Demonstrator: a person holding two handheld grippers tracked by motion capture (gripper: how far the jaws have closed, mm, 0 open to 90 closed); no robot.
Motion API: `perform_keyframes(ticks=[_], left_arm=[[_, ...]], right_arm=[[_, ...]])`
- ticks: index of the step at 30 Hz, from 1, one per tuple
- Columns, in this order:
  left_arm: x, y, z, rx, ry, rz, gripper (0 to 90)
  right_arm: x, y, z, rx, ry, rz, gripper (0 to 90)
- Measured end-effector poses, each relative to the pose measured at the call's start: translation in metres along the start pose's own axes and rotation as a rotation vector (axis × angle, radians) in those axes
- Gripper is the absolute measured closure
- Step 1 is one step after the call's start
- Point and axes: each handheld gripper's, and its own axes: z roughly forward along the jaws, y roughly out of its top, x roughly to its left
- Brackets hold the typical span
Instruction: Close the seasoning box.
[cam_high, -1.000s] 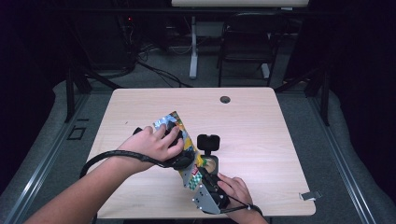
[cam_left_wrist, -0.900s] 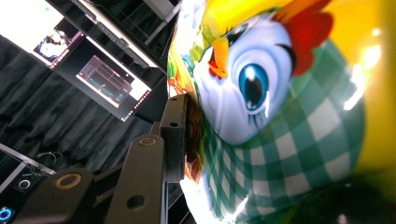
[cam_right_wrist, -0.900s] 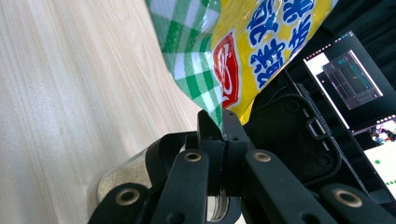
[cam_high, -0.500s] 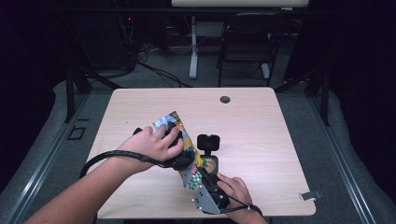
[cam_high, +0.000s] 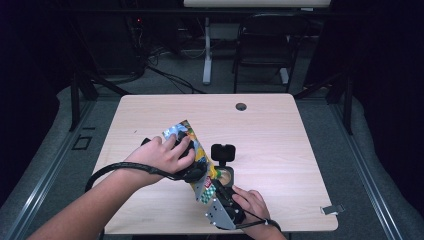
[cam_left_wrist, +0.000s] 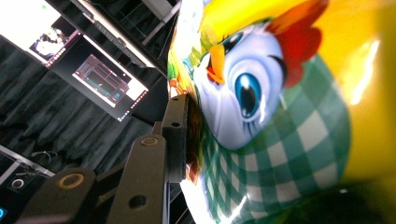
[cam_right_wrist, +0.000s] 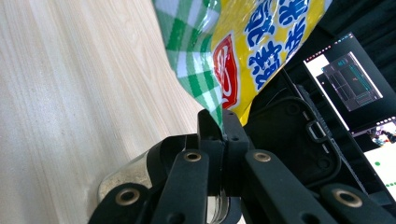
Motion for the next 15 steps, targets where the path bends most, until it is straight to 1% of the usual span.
perform_keyframes(ticks=[3, 5, 6, 7, 8, 10, 12, 13, 14, 15], left_arm=[[-0.002, -0.001, 0.000, -0.001, -0.007, -0.010, 67.9], [-0.003, -0.002, 0.001, -0.012, -0.011, -0.032, 68.0], [-0.005, -0.003, 0.002, -0.018, -0.005, -0.044, 68.1], [-0.007, -0.003, 0.003, -0.022, -0.009, -0.055, 68.2], [-0.008, -0.004, 0.004, -0.027, -0.024, -0.067, 68.2], [-0.012, -0.005, 0.005, -0.036, -0.028, -0.091, 68.4], [-0.016, -0.005, 0.007, -0.043, -0.036, -0.107, 68.6], [-0.018, -0.006, 0.008, -0.046, -0.046, -0.122, 68.6], [-0.018, -0.006, 0.008, -0.046, -0.046, -0.122, 68.8], [-0.020, -0.006, 0.010, -0.055, -0.051, -0.140, 68.8]], right_arm=[[0.001, 0.000, 0.000, -0.006, -0.001, 0.002, 89.5], [0.000, 0.001, -0.001, 0.004, -0.006, -0.009, 89.6], [0.000, 0.001, -0.001, -0.001, -0.006, -0.006, 89.6], [0.000, 0.001, 0.000, -0.007, -0.004, -0.004, 89.7], [0.000, 0.000, 0.000, -0.011, -0.005, -0.003, 89.7], [0.000, 0.001, 0.000, -0.013, -0.001, -0.005, 89.7], [0.001, 0.001, 0.000, -0.014, -0.005, -0.005, 89.7], [0.002, 0.001, 0.000, -0.009, -0.004, -0.003, 89.8], [0.002, 0.001, 0.000, -0.009, -0.004, -0.003, 89.8], [0.002, 0.000, 0.000, -0.020, -0.001, 0.004, 89.7]])
